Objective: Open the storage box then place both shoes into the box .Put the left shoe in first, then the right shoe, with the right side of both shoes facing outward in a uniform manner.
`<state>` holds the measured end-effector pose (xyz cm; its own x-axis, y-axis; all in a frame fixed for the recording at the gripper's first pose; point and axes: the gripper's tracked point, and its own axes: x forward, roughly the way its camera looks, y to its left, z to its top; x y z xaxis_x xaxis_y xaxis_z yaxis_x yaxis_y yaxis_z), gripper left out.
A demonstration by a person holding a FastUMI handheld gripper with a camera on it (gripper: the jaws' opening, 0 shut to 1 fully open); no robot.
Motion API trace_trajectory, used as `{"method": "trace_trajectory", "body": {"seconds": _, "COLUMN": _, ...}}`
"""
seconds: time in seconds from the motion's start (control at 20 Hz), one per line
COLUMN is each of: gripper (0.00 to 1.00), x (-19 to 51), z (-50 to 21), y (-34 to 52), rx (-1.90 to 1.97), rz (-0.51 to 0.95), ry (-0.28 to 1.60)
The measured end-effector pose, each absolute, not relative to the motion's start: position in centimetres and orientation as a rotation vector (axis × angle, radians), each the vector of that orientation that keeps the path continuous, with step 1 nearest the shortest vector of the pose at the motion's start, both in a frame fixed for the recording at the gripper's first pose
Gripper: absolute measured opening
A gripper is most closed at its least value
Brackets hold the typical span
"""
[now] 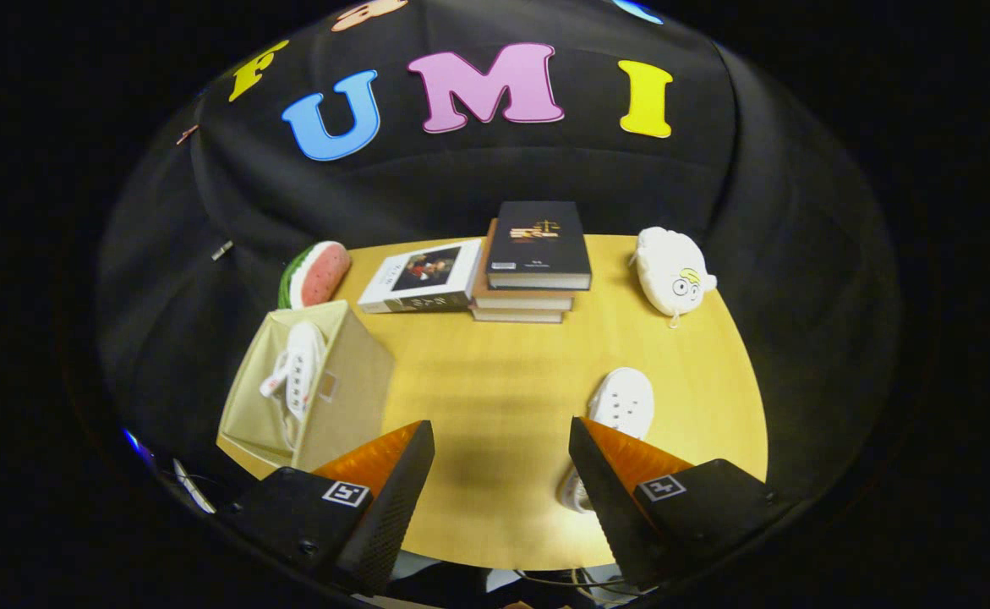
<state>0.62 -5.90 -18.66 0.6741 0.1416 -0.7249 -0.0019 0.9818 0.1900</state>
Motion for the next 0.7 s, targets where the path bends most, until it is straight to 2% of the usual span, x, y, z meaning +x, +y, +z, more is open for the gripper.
{"method": "trace_trajectory", "body": {"seconds": 0.35, "gripper": 0.99, "x": -2.2, "z": -26.7, "y": -14.0, "rx": 0.148, "rz": 0.0, "ry": 0.958}}
{"method": "trace_trajectory", "body": {"seconds": 0.7, "gripper": 0.99, "x": -3.0, "z": -34.3, "y": -16.3, "rx": 0.114, "rz": 0.03, "ry": 1.09}}
